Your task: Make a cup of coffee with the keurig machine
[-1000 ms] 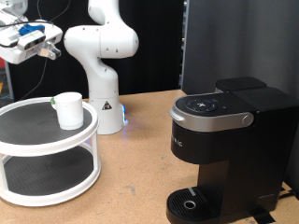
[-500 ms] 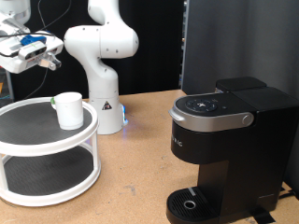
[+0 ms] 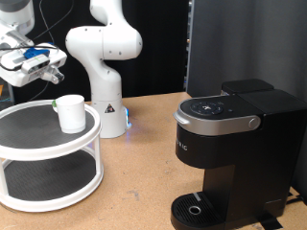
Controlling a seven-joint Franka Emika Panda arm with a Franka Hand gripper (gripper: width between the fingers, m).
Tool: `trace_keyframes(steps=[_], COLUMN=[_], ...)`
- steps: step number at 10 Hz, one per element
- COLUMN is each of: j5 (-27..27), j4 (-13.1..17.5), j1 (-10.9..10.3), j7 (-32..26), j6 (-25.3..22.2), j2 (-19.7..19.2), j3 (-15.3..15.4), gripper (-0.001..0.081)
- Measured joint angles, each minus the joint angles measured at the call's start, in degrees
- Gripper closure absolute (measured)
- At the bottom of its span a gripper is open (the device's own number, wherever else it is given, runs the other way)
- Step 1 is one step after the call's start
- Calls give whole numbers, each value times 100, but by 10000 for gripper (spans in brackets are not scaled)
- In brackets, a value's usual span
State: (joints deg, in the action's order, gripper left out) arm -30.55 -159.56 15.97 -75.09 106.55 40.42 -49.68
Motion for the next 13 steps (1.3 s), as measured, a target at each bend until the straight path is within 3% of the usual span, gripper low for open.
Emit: trace_keyframes(steps=[1,2,3,4,5,6,7,8,9,13], j5=[0,10,29,43,52,60,70,70,70,-149], j4=[-20,-36,-56,-72,-83,-99,-128,-154,-167,-278], j1=[1,2,3,3,3,3,3,3,3,-23], j7=[-53,-116,-195,-271,-339,-411,-474,-545,-620,-905], j6=[54,113,180,222,267,322,413,480,516,852], j2=[-44,-91,-143,-191,-240,-298,-350,-411,-475,-630], j3=[-30,-75,-115,-153,-183,-213,-225,-230,-238,-317], gripper=[778,604,604,422,422,286,286,98,29,4])
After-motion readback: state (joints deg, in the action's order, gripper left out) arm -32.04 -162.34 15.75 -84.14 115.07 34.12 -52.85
